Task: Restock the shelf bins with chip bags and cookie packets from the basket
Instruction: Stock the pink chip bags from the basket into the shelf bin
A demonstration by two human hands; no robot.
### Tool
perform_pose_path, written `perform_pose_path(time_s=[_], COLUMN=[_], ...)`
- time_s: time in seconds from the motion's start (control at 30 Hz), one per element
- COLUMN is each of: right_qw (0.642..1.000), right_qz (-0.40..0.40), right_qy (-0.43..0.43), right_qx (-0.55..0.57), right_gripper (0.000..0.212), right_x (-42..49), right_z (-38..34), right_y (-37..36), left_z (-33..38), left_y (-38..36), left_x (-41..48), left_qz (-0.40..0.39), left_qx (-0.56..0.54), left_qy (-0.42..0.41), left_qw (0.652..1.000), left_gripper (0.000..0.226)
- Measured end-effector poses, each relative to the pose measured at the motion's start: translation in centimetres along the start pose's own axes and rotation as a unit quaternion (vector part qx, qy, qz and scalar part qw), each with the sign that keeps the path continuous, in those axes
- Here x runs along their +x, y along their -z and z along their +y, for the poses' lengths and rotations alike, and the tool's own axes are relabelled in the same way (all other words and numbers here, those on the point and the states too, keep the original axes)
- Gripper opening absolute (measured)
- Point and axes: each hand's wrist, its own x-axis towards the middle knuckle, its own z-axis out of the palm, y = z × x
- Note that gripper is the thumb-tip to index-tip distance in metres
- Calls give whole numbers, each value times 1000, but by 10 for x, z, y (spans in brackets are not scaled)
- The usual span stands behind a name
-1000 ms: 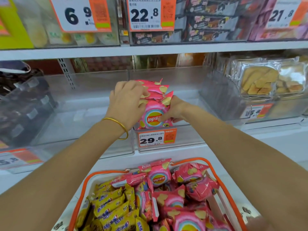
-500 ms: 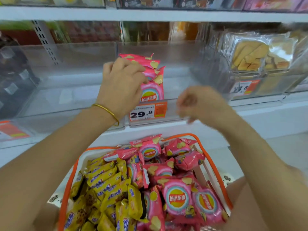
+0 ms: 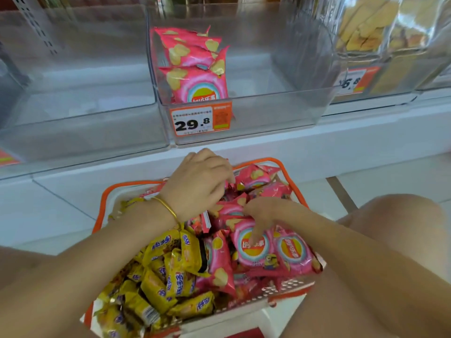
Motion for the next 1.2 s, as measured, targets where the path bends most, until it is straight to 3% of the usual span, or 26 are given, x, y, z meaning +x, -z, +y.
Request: perform_pose_path(time_s=[0.13, 0.27, 0.33, 0.5, 0.63, 0.7, 0.8, 0.87, 0.93, 1.03, 1.2], right_qw=[997, 971, 948, 879, 793, 732, 653, 662, 716, 799, 835], right_qz=[73, 220, 288, 413, 510, 569, 649, 654, 626, 582, 542], right_qy=[-1, 14, 33, 101, 171, 191, 204, 191, 157, 109, 93], right_qx=[-15, 90, 130, 214, 287, 321, 332, 313, 265, 104, 7], right_gripper=[45, 41, 40, 48, 44, 37, 39, 43, 47, 58, 67], right_x=[-33, -77, -95, -120, -131, -129, -110, -95, -84, -70, -46], right_z=[15, 29, 29, 23, 24, 27, 31, 31, 32, 29, 15], right_y=[27, 61, 79, 123, 163, 183, 203, 208, 210, 211, 206], left_z=[10, 24, 24, 6, -10, -20, -33, -40, -44, -48, -53], left_y=[-5, 7, 20, 69, 122, 143, 161, 160, 151, 137, 123], left_x=[7, 18, 30, 64, 94, 106, 109, 104, 98, 91, 88], left_qz=[-112, -139, -95, 50, 124, 194, 298, 312, 295, 269, 196], left_qx=[-110, -338, -422, -405, -344, -324, -271, -214, -169, -147, -27], left_qy=[137, 271, 298, 242, 191, 202, 208, 225, 239, 230, 217], left_qw=[978, 891, 851, 880, 911, 904, 891, 898, 910, 924, 956], left_gripper=[39, 75, 80, 62, 50, 55, 42, 35, 35, 35, 33])
